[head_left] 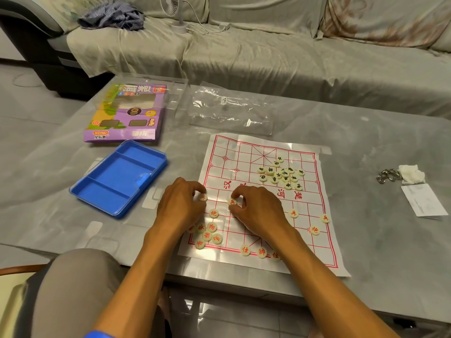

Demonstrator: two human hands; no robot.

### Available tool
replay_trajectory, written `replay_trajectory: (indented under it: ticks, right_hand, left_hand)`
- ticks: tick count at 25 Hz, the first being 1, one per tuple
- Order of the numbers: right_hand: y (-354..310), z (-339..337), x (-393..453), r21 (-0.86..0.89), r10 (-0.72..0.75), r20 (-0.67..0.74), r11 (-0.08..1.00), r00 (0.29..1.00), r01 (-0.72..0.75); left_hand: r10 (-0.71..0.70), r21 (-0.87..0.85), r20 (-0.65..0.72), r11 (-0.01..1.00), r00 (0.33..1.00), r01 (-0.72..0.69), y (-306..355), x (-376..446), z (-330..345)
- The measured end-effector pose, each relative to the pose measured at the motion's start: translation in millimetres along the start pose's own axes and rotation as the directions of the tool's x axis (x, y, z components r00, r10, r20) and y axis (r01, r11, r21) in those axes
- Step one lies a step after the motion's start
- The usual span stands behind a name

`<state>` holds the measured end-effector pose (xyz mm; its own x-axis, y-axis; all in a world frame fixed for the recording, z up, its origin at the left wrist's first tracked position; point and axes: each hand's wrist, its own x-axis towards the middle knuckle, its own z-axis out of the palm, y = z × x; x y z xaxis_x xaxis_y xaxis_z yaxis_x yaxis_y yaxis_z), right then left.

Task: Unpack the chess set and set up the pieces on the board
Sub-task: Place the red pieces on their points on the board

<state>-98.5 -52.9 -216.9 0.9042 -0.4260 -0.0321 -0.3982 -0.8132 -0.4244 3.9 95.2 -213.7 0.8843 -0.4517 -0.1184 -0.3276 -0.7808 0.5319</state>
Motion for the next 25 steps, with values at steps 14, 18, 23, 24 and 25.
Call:
replay_trajectory:
  ticks: [14, 18, 23, 24, 25]
  right_hand:
    - [122.0, -74.0, -103.4, 0.15, 0.321, -0.116, 0.941, 0.94, -0.303]
    - [126.5, -64.8, -108.8, 0.112, 0.271, -0.053, 0.958, 0.961, -0.264]
    - [126.3, -54.5, -103.0, 0.078, 0.23, -0.099, 0.972, 0.968, -0.223]
    - [126.9, -53.1, -102.1, 0.079, 0.23, -0.107, 0.972, 0.967, -0.222]
    - [127.2, -52.0, -100.7, 0.078, 0.231, -0.115, 0.972, 0.966, -0.223]
  left_hand:
    - [0.121, -0.06, -0.03, 0.991, 0.992, -0.123, 16.3, -17.1, -8.6]
    - [0.138, -0.072, -0.022, 0.988, 0.99, -0.139, 16.1, -26.5, -11.2]
    - [0.098, -0.1, -0.039, 0.99, 0.994, -0.102, 16.1, -26.8, -18.9]
    - [0.101, -0.105, -0.04, 0.989, 0.994, -0.105, 16.9, -26.7, -18.7]
    - [0.108, -0.106, -0.04, 0.988, 0.993, -0.111, 17.4, -26.6, -17.9]
